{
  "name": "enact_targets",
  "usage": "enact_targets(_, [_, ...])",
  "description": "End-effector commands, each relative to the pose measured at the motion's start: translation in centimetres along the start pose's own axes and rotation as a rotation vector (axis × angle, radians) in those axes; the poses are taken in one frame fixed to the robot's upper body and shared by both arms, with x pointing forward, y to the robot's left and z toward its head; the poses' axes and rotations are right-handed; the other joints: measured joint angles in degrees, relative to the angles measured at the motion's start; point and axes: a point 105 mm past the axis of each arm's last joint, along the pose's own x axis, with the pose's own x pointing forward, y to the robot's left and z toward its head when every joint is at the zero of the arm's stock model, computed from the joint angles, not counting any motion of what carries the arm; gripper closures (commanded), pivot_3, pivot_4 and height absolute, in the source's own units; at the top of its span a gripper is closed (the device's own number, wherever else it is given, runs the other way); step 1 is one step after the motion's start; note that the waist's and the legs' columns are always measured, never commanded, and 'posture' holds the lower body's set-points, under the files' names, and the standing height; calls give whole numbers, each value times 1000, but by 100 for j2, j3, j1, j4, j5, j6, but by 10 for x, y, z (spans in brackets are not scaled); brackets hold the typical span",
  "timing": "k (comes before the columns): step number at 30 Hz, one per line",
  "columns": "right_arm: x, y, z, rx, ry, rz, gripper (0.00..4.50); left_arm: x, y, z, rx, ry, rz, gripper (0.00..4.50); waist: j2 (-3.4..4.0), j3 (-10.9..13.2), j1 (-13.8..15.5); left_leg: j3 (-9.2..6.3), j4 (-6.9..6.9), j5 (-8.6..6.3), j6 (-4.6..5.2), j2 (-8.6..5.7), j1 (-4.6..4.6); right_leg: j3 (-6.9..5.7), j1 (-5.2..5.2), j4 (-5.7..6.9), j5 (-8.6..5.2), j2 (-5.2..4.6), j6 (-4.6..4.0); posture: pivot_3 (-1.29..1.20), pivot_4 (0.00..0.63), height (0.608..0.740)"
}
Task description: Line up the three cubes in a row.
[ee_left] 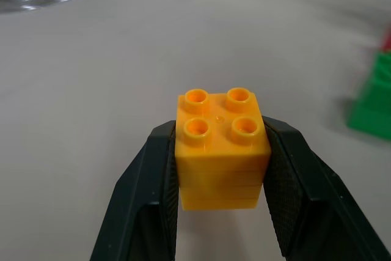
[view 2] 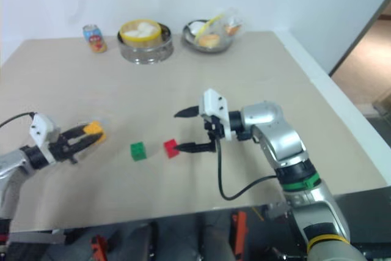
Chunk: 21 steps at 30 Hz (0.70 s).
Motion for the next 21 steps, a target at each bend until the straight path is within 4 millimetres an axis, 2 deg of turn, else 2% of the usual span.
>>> enact_targets(1, [-4, -2, 11, -49, -11, -10, 0, 0, -3, 13, 42, -3, -145, 3182, 0, 0, 1, 3, 0, 0, 0, 0, -2, 0, 0, -1, -1, -4, 1, 0, 150, 740])
enact_targets(9, [-13, 1, 8, -42, 18, -18, 0, -3, -22, 16, 88, -6, -323, 3182, 0, 0, -11, 26, -14, -4, -6, 19, -3, 3, -20, -1, -5, 8, -4, 0, 150, 740])
enact_targets(16, [-17, 3, 8, -35, 36, -15, 0, -5, -33, 8, 101, -17, -328, 3182, 0, 0, -13, 47, -22, -6, -8, 37, -3, 12, -42, 5, -6, 21, -9, 0, 150, 740])
enact_targets(21, [-18, 1, 8, -35, 41, -10, 0, -10, -33, 1, 112, 6, -312, 3182, 0, 0, -13, 55, -21, -5, -8, 40, -3, 19, -45, 5, -3, 22, -11, 0, 150, 740])
